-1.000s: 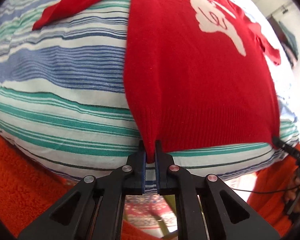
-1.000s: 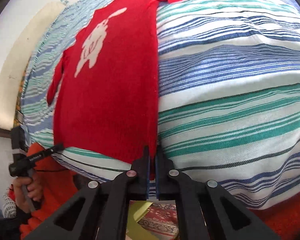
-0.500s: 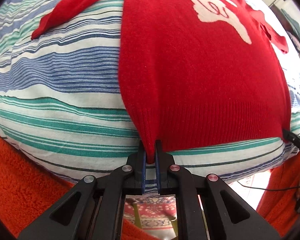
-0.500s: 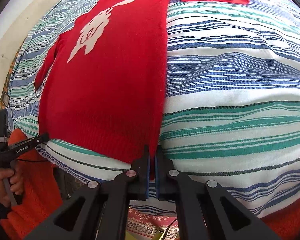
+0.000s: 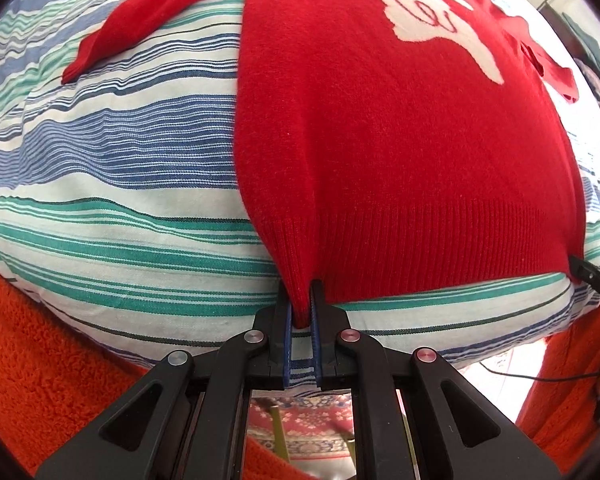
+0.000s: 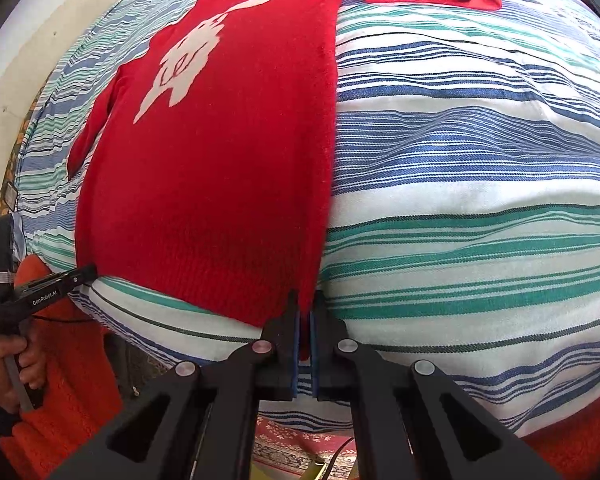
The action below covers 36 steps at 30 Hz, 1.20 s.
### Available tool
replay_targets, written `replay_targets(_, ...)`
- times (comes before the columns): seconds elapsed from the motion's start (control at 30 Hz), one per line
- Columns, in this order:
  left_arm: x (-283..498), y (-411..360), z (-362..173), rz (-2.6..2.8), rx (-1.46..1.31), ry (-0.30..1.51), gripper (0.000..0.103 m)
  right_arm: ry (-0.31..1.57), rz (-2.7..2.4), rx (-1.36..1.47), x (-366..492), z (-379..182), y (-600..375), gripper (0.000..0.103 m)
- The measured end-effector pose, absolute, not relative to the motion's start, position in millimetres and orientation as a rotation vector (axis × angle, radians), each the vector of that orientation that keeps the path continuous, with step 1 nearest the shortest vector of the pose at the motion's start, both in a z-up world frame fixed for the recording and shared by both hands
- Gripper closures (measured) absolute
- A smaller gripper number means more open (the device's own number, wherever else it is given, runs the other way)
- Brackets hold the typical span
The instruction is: Fold small clothes
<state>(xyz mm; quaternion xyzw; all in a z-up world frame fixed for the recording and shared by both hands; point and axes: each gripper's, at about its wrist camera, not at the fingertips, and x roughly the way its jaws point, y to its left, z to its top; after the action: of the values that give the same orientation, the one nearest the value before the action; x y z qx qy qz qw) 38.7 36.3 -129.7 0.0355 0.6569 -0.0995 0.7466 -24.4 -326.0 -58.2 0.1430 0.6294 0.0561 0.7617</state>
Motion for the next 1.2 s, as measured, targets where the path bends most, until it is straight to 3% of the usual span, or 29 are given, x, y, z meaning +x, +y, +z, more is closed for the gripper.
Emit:
replay_targets(0.2,32,20,-125,-0.217,0.169,1.431,0.088,1.376,0.120,0.314,-25,-51,-327,0.100)
replay_targets(0.3,28,7,-123,-0.219,0.248,1.419,0.078,1.382,0.121,0.311,-24,-46,-328,0.092)
replay_targets(0.47,21,7,-108,-0.191,0.277,1.410,0.025,1.406,0.133,0.291,-27,-32,-335,0.072)
replay_targets(0.53,19,21,-97,-0.175,0.209,1.421,0.024,1.428,0.115,0.245,-33,-21,-347,0.058)
replay_targets(0.57,18,31,-89,-0.161,0.153,1.417,0.024,1.438,0.096,0.217,-35,-16,-354,0.056)
replay_targets(0.7,25,64,-52,-0.081,0.003,1.314,0.024,1.425,-0.017,0.029,-25,17,-391,0.055)
replay_targets(0.9,58,91,-41,0.016,-0.114,1.187,0.022,1.204,0.043,-0.174,73,60,-393,0.053)
replay_targets(1.03,60,102,-71,0.049,-0.185,1.195,0.022,1.137,0.123,-0.115,151,24,-370,0.051)
replay_targets(1.17,55,105,-86,0.066,-0.193,1.261,0.022,1.158,0.074,-0.243,196,-35,-347,0.053)
replay_targets(1.2,53,108,-86,0.076,-0.197,1.264,0.022,1.156,0.066,-0.249,200,-43,-349,0.063)
